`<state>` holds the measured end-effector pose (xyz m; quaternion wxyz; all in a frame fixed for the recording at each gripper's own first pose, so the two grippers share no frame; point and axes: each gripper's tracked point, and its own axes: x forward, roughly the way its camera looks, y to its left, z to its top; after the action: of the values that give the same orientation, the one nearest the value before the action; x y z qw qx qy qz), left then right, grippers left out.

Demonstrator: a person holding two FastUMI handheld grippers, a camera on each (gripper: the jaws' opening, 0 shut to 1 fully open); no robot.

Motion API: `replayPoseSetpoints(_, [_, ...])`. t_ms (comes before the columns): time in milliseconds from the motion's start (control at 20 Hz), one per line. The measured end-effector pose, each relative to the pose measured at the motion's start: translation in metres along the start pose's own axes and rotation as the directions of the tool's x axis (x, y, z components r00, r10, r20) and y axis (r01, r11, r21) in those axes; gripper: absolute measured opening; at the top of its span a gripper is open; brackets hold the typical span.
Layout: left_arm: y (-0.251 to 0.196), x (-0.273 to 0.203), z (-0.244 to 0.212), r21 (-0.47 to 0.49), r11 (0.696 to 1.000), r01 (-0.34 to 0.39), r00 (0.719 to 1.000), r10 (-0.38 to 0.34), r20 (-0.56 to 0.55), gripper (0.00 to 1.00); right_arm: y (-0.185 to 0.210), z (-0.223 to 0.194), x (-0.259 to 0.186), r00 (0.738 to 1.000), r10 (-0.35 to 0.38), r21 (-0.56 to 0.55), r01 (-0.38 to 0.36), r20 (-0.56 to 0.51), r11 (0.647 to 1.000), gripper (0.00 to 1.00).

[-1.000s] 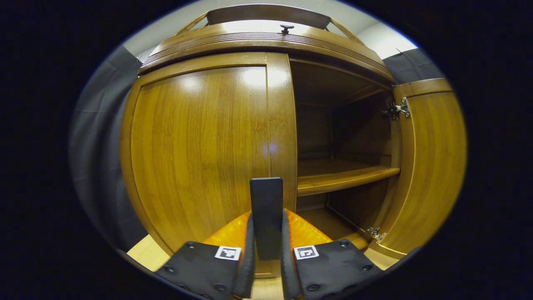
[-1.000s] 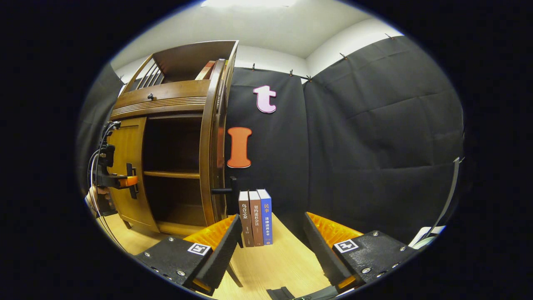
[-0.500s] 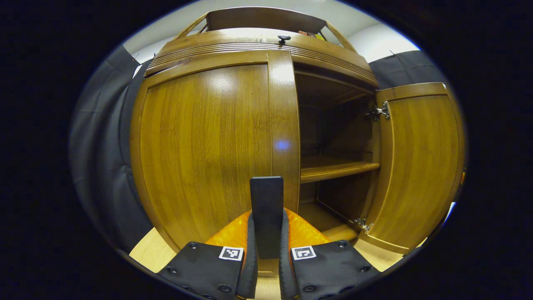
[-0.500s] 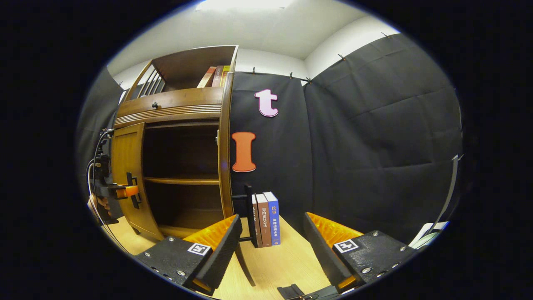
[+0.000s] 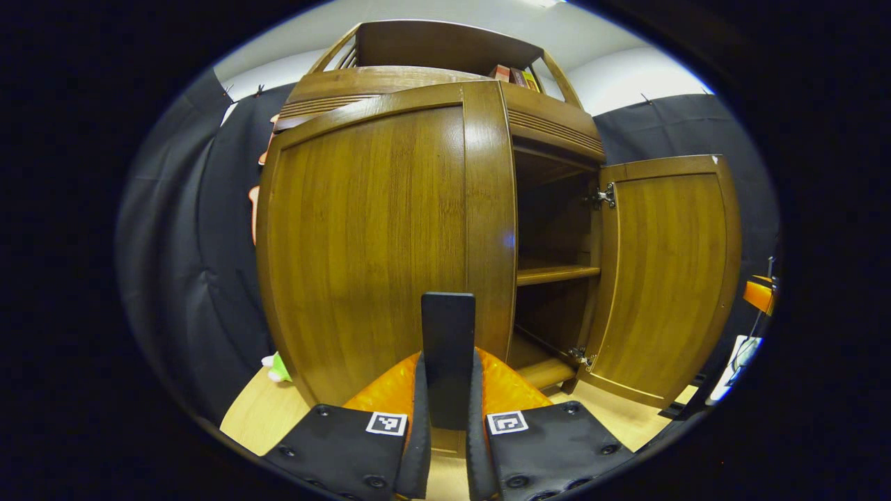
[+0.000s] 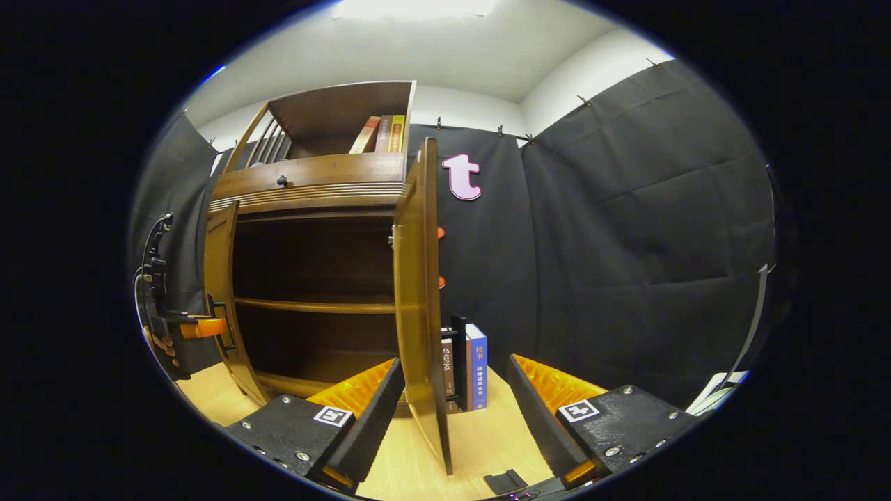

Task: Open the right door of the double-door shoe cabinet with the right hand, and open the left door with the left hand.

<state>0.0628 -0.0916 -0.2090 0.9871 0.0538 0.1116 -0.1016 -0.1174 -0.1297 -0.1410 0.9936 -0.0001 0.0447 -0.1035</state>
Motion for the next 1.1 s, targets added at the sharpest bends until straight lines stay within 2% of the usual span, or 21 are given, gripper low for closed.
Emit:
replayPoseSetpoints(500, [0.033,-0.059,0.000,0.006,1.000,-0.008,1.000,0.008,0.004,0.27,0.041,0.005,-0.008,0.997,0.077,-0.001,-0.077,0.006,0.997,0.92])
replayPoseSetpoints(850, [0.058,-0.090,-0.001,0.017,0.998,-0.064,0.998,0.064,0.007,0.29,0.068,0.005,-0.010,0.991,0.135,-0.001,-0.135,0.004,0.991,0.92])
replayPoseSetpoints(950, [0.065,-0.095,-0.002,0.023,0.997,-0.077,0.997,0.077,0.011,0.27,0.074,0.004,-0.012,0.989,0.147,0.000,-0.147,0.007,0.989,0.92])
replayPoseSetpoints(1050, [0.074,-0.102,-0.001,0.029,0.995,-0.095,0.995,0.095,0.016,0.21,0.080,0.005,-0.011,0.987,0.158,-0.005,-0.158,0.008,0.987,0.92])
replayPoseSetpoints(1100, [0.079,-0.107,-0.001,0.029,0.994,-0.106,0.994,0.105,0.021,0.22,0.082,0.005,-0.010,0.987,0.163,-0.008,-0.163,0.008,0.987,0.92])
